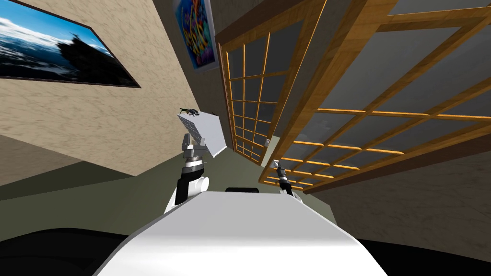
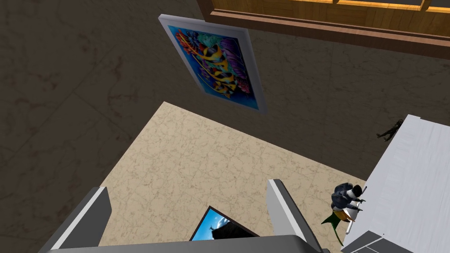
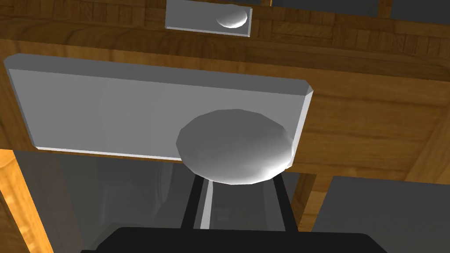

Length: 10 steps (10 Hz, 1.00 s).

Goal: Pull the door open

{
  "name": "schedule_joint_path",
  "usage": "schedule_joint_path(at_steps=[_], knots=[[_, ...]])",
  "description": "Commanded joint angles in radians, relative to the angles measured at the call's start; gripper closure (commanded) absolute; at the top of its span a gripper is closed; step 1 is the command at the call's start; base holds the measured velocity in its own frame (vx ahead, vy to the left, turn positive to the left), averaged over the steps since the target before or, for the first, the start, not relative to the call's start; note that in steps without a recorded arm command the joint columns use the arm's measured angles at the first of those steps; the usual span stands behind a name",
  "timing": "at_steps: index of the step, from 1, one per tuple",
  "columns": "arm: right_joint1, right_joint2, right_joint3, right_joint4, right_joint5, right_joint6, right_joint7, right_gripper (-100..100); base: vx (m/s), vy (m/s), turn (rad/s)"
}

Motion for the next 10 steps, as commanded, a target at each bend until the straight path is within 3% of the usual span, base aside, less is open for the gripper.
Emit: schedule_joint_path(at_steps=[1,5,7,10], knots=[[-0.018,0.013,0.032,0.010,-0.018,-0.012,-0.050,100,-0.040,-0.017,0.057],[-0.023,0.008,0.055,0.015,-0.052,-0.011,-0.144,100,-0.028,-0.010,0.024],[-0.023,0.008,0.055,0.015,-0.052,-0.011,-0.150,100,-0.019,-0.015,0.020],[-0.028,0.002,0.078,0.021,-0.086,-0.010,-0.233,100,-0.023,-0.010,0.042]])
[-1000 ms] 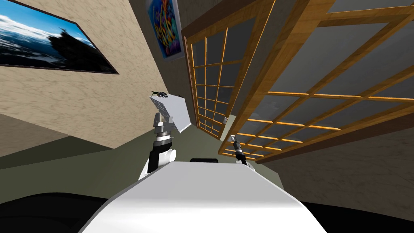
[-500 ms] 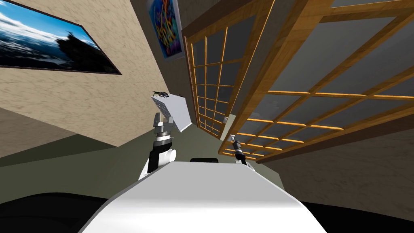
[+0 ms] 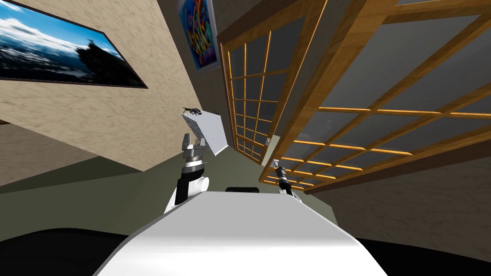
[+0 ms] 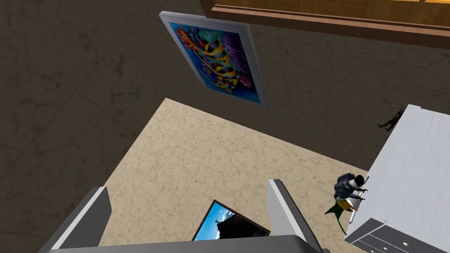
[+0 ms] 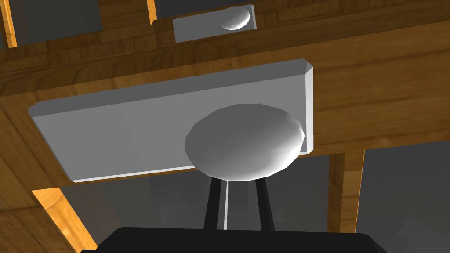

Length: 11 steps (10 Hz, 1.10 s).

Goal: Pull the door open

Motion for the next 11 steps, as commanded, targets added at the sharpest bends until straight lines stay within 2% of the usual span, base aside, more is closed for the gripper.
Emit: schedule_joint_path(at_steps=[1,2,3,7,8,10,11], knots=[[-0.018,0.012,0.029,-0.006,-0.012,-0.010,-0.050,100,-0.032,-0.010,0.023],[-0.018,0.012,0.029,-0.006,-0.012,-0.010,-0.056,100,-0.021,-0.012,0.012],[0.000,0.002,0.019,-0.006,-0.031,0.011,-0.084,-100,-0.023,-0.035,-0.013],[-0.007,0.005,0.039,-0.007,-0.073,0.017,-0.191,-100,-0.057,0.007,0.042],[-0.007,0.005,0.039,-0.007,-0.073,0.017,-0.198,-100,-0.039,0.005,0.003],[-0.011,0.008,0.053,-0.007,-0.102,0.021,-0.262,-100,-0.046,-0.002,0.032],[-0.011,0.008,0.053,-0.007,-0.102,0.021,-0.273,-100,-0.049,-0.009,0.011]])
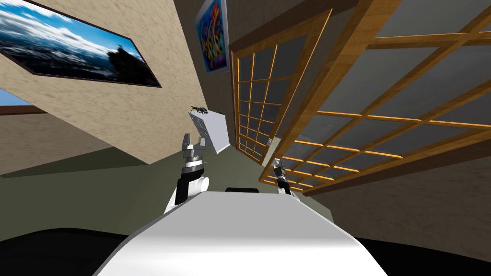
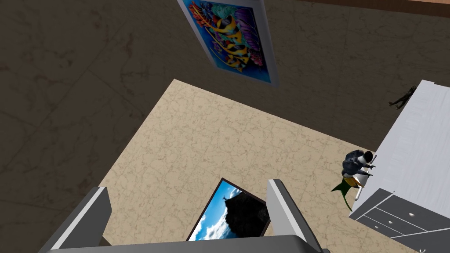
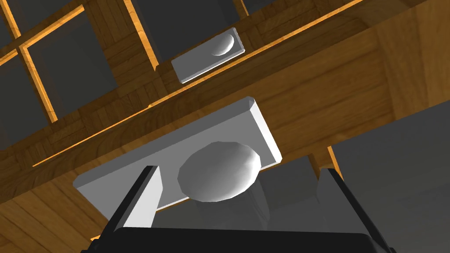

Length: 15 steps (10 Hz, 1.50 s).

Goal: Pull the door open

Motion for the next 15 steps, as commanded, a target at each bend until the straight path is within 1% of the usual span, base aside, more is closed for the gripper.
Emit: schedule_joint_path(at_steps=[1,2,3,4,5,6,7,8,9,10,11,12,13,14,15], knots=[[-0.003,0.001,0.009,0.001,-0.019,0.003,-0.050,-100,-0.046,-0.013,0.021],[-0.006,0.003,0.017,0.000,-0.036,0.005,-0.076,-100,-0.077,-0.009,0.047],[-0.006,0.003,0.017,0.000,-0.036,0.005,-0.092,-100,-0.057,-0.006,0.014],[-0.009,0.004,0.025,0.000,-0.053,0.008,-0.127,-100,-0.052,-0.013,0.021],[-0.009,0.004,0.025,0.000,-0.053,0.008,-0.133,-100,-0.037,-0.007,0.018],[-0.012,0.006,0.034,0.000,-0.072,0.011,-0.174,-100,-0.043,0.002,0.029],[-0.015,0.007,0.043,0.000,-0.090,0.013,-0.200,-100,-0.075,-0.013,0.046],[-0.015,0.007,0.043,0.000,-0.090,0.013,-0.216,-100,-0.059,-0.015,0.020],[-0.018,0.009,0.052,-0.001,-0.109,0.016,-0.252,-100,-0.058,-0.009,0.038],[-0.018,0.009,0.052,-0.001,-0.109,0.016,-0.258,-100,-0.042,-0.003,0.012],[-0.021,0.011,0.061,-0.001,-0.129,0.019,-0.298,-100,-0.052,-0.002,0.026],[-0.024,0.012,0.070,-0.001,-0.148,0.022,-0.324,-100,-0.075,-0.006,0.046],[-0.024,0.012,0.070,-0.001,-0.148,0.022,-0.341,-100,-0.056,-0.006,0.019],[-0.027,0.014,0.079,-0.002,-0.167,0.025,-0.377,-100,-0.059,-0.011,0.026],[-0.027,0.014,0.079,-0.002,-0.167,0.025,-0.383,-100,-0.047,-0.011,0.018]])
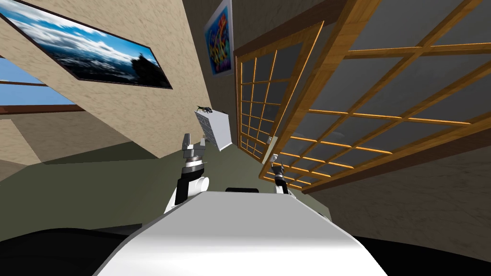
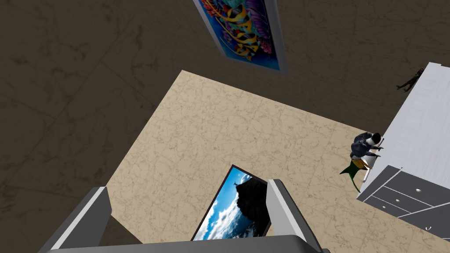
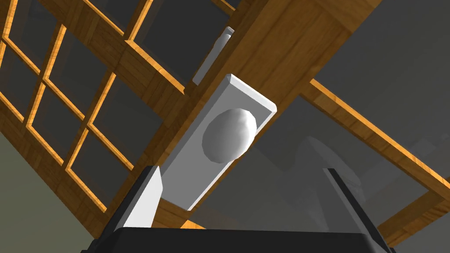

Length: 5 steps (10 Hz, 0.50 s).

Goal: Pull the door open

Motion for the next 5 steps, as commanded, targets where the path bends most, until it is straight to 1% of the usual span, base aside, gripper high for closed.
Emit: schedule_joint_path(at_steps=[1,2,3,4,5], knots=[[-0.002,0.002,0.010,-0.002,-0.022,0.004,-0.050,-100,-0.053,-0.012,0.034],[-0.005,0.004,0.019,-0.003,-0.041,0.007,-0.075,-100,-0.081,-0.012,0.052],[-0.005,0.004,0.019,-0.003,-0.041,0.007,-0.092,-100,-0.061,-0.013,0.012],[-0.008,0.005,0.028,-0.003,-0.059,0.010,-0.126,-100,-0.047,-0.003,0.023],[-0.008,0.005,0.028,-0.003,-0.059,0.010,-0.134,-100,-0.038,-0.003,0.015]])
